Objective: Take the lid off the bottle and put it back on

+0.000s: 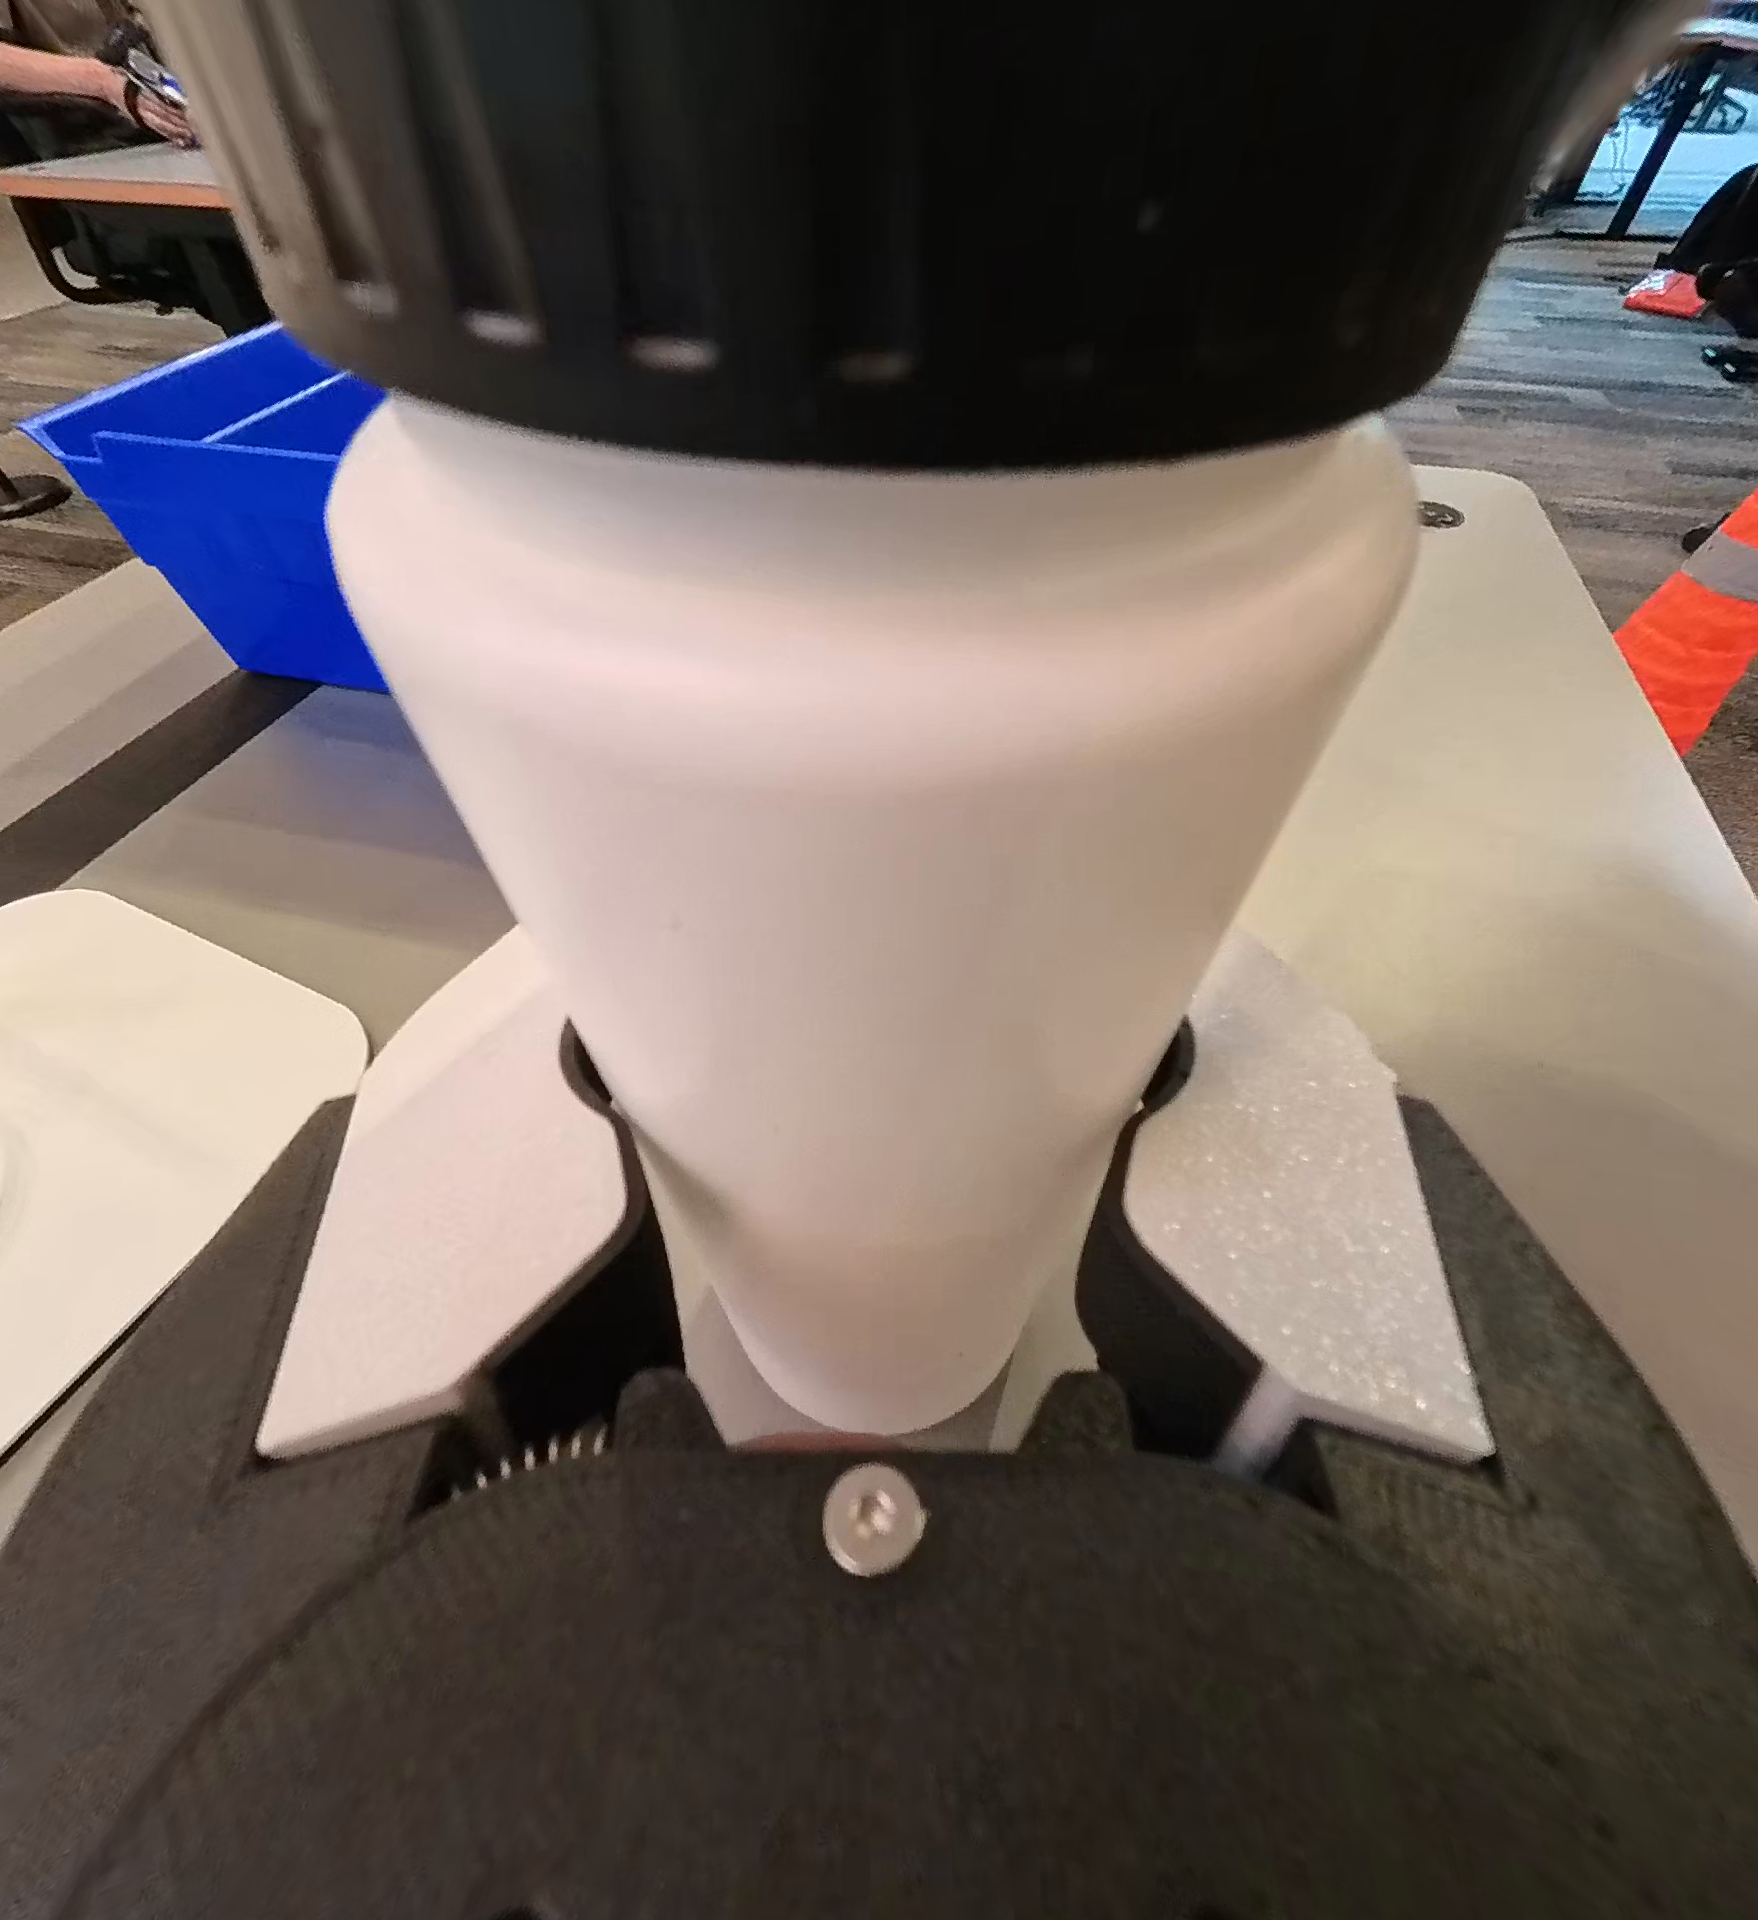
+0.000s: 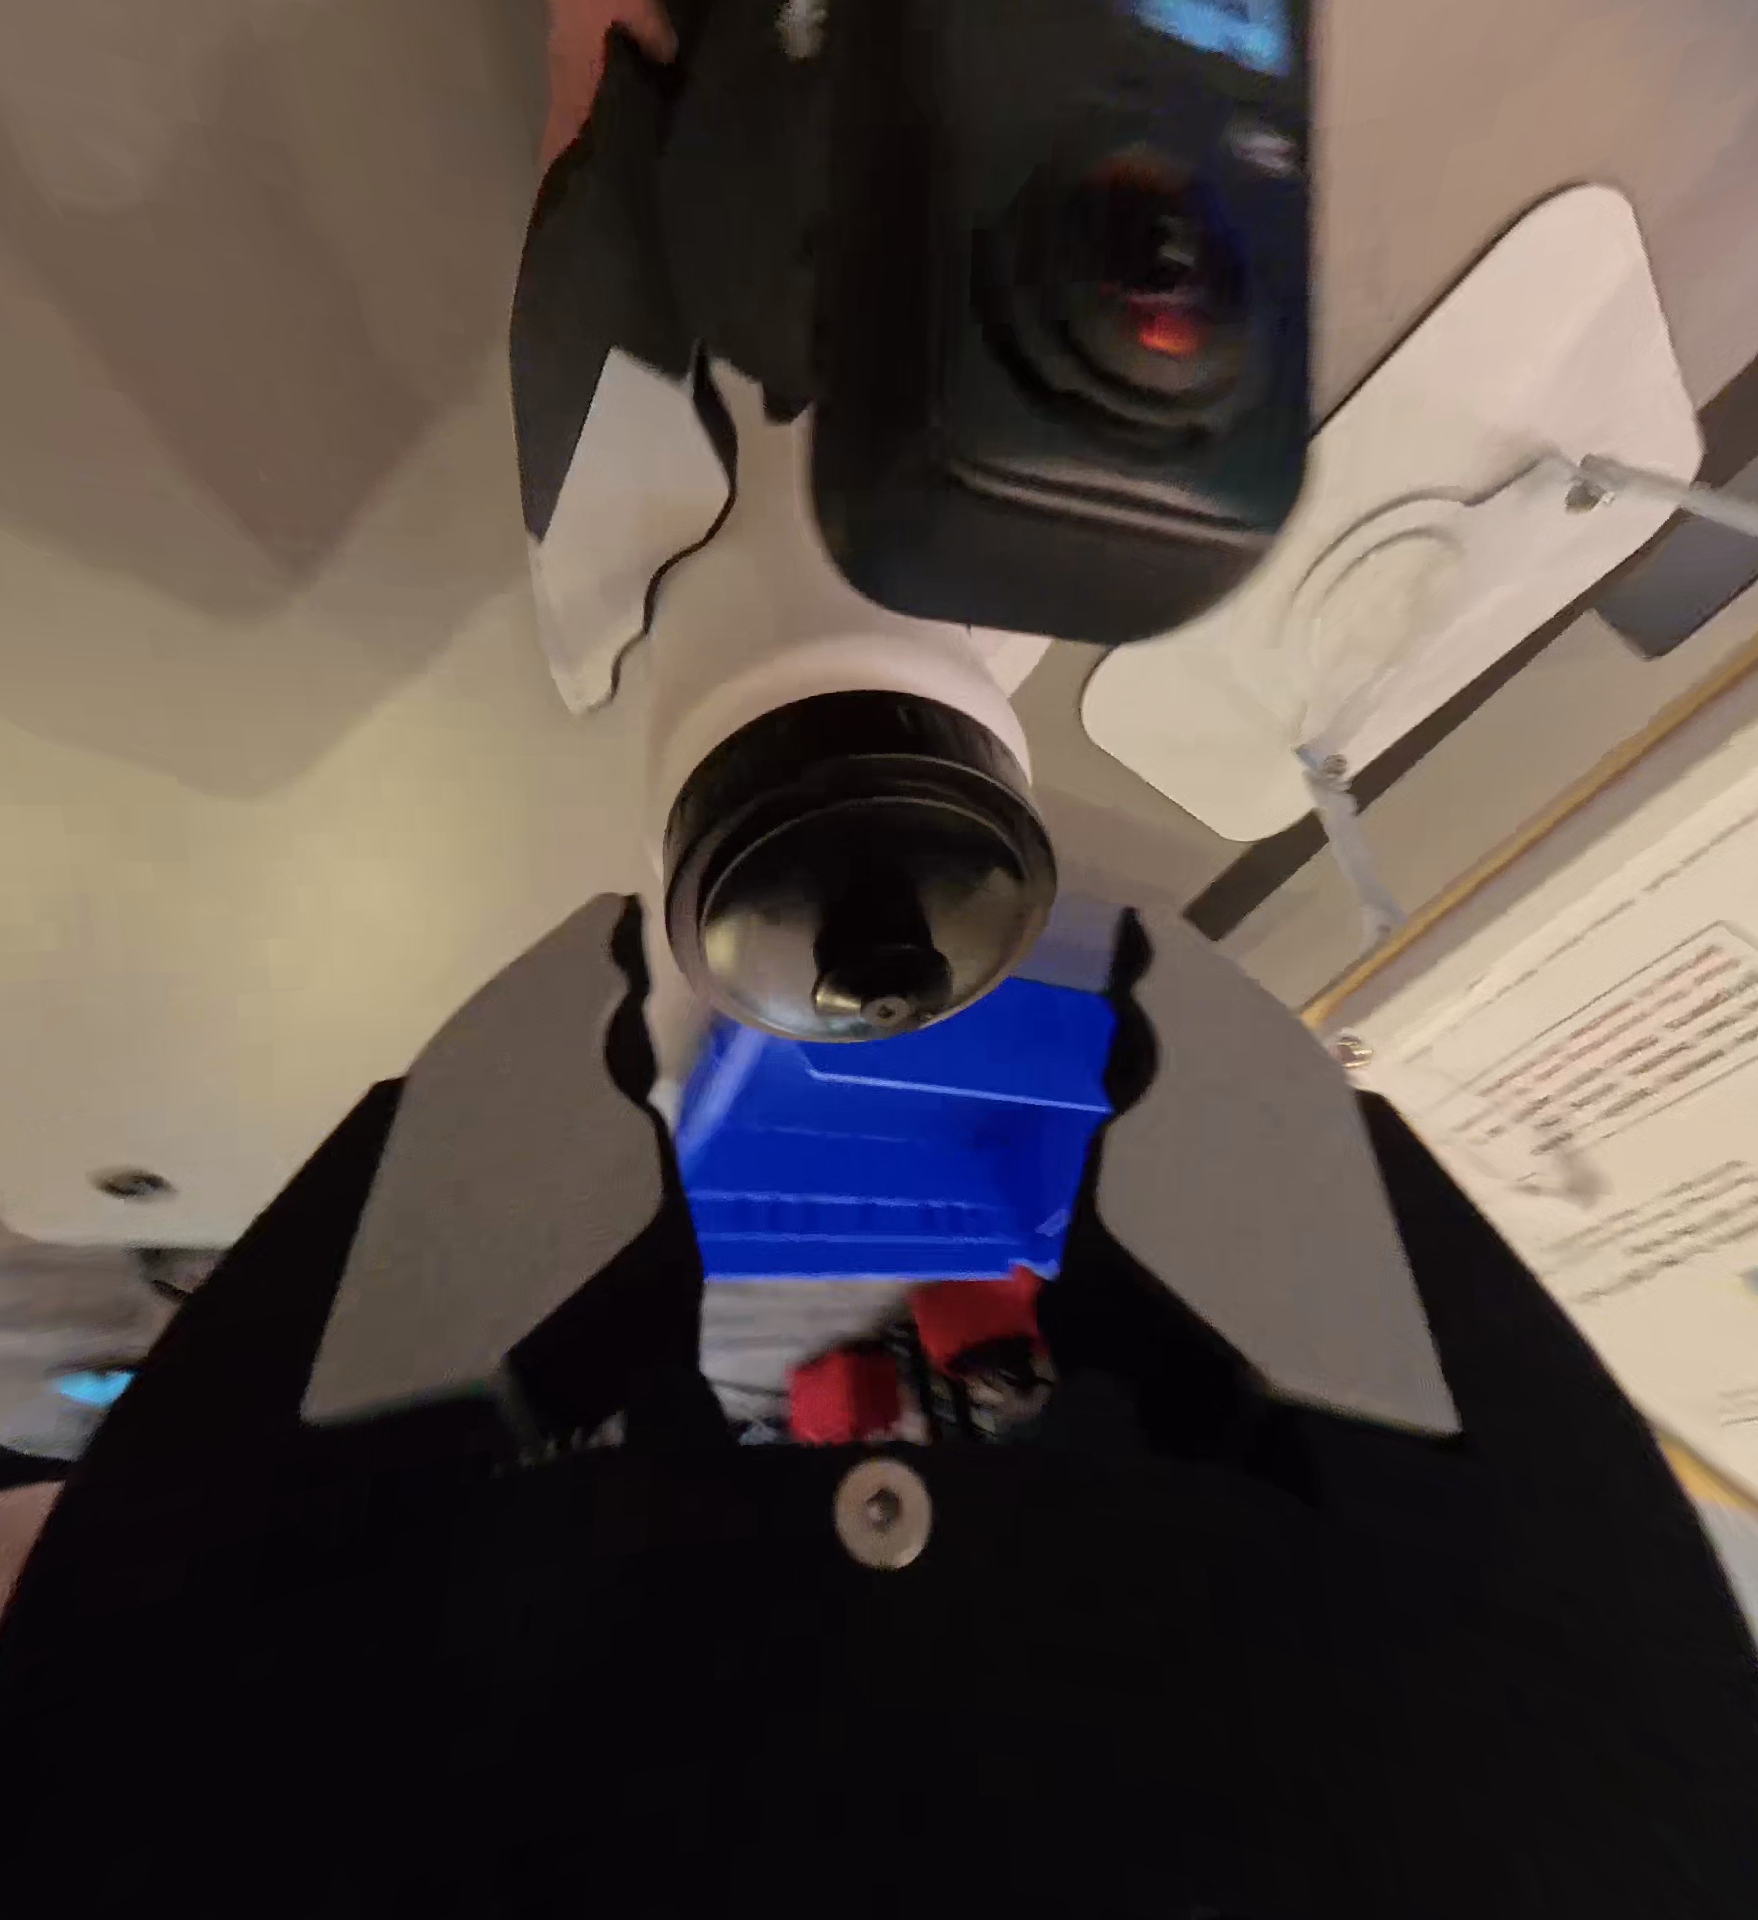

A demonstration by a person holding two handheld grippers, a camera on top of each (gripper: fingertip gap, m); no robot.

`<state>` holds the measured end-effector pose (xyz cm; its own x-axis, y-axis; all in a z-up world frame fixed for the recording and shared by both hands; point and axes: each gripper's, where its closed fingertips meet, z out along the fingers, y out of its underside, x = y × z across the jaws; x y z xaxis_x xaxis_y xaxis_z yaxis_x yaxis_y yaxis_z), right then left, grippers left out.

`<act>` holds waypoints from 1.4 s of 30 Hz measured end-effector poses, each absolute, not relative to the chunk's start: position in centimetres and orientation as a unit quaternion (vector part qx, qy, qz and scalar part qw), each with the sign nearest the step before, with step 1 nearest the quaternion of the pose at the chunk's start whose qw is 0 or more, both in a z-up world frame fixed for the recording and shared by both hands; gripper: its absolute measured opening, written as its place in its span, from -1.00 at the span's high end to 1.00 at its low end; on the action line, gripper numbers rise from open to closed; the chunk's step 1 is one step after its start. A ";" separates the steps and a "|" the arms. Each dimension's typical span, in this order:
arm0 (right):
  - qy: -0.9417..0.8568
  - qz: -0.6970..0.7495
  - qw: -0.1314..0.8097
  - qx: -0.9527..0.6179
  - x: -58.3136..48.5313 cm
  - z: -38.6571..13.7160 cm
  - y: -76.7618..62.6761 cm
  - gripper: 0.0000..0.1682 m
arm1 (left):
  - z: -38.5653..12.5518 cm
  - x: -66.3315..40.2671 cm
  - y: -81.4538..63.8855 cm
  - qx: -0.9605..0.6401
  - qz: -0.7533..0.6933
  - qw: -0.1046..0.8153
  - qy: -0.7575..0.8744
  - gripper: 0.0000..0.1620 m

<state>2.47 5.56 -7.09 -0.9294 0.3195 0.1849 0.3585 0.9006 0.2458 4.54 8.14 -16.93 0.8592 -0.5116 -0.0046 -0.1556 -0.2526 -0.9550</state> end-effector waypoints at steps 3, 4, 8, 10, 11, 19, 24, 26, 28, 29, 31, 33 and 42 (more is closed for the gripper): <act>-0.958 -0.079 0.063 -0.268 2.4 -6.8 5.4 -0.17 | -16.9 4.6 8.1 -0.775 -0.157 0.573 0.215 -0.23; -0.952 -0.058 0.060 -0.296 2.3 -6.8 5.2 -0.09 | -16.9 4.6 8.2 -0.775 -0.157 0.573 0.215 -0.23; -0.930 0.002 0.027 -0.367 2.5 -7.2 4.7 0.14 | -16.9 4.6 8.2 -0.776 -0.157 0.573 0.215 -0.23; -0.928 0.012 0.018 -0.372 2.6 -7.4 4.6 0.17 | -16.9 4.6 8.2 -0.776 -0.157 0.573 0.215 -0.23; -0.932 0.011 0.020 -0.363 2.6 -7.4 4.6 0.17 | -16.9 4.6 8.2 -0.775 -0.157 0.573 0.214 -0.23; -0.974 -0.072 0.057 -0.207 2.7 -7.0 4.6 0.20 | -16.9 4.6 8.2 -0.775 -0.157 0.573 0.214 -0.23; -0.977 -0.170 0.075 -0.108 2.8 -6.9 4.6 0.22 | -16.9 4.6 8.2 -0.775 -0.157 0.573 0.214 -0.23; -0.974 -0.187 0.078 -0.099 2.8 -6.8 4.6 0.22 | -16.9 4.6 8.2 -0.775 -0.157 0.573 0.215 -0.23; -0.974 -0.177 0.081 -0.120 2.7 -6.8 4.5 0.22 | -16.9 4.6 8.2 -0.775 -0.158 0.573 0.216 -0.23; -0.973 -0.163 0.082 -0.140 2.6 -6.8 4.4 0.22 | -16.9 4.6 8.1 -0.775 -0.158 0.573 0.216 -0.23; -0.969 -0.125 0.093 -0.192 2.3 -6.5 4.3 0.13 | -16.9 4.6 8.2 -0.775 -0.158 0.572 0.216 -0.23; -0.961 -0.076 0.087 -0.251 2.3 -6.3 4.2 0.05 | -16.9 4.7 8.2 -0.775 -0.159 0.573 0.216 -0.23; -0.932 0.039 0.044 -0.357 2.4 -7.5 4.2 0.17 | -16.9 4.8 8.2 -0.773 -0.161 0.574 0.217 -0.23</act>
<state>2.43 4.21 -7.45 -0.7420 0.6683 0.0540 0.6615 0.7428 -0.1035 4.81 8.17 -16.89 0.8543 -0.5197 -0.0002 -0.1511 -0.2481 -0.9569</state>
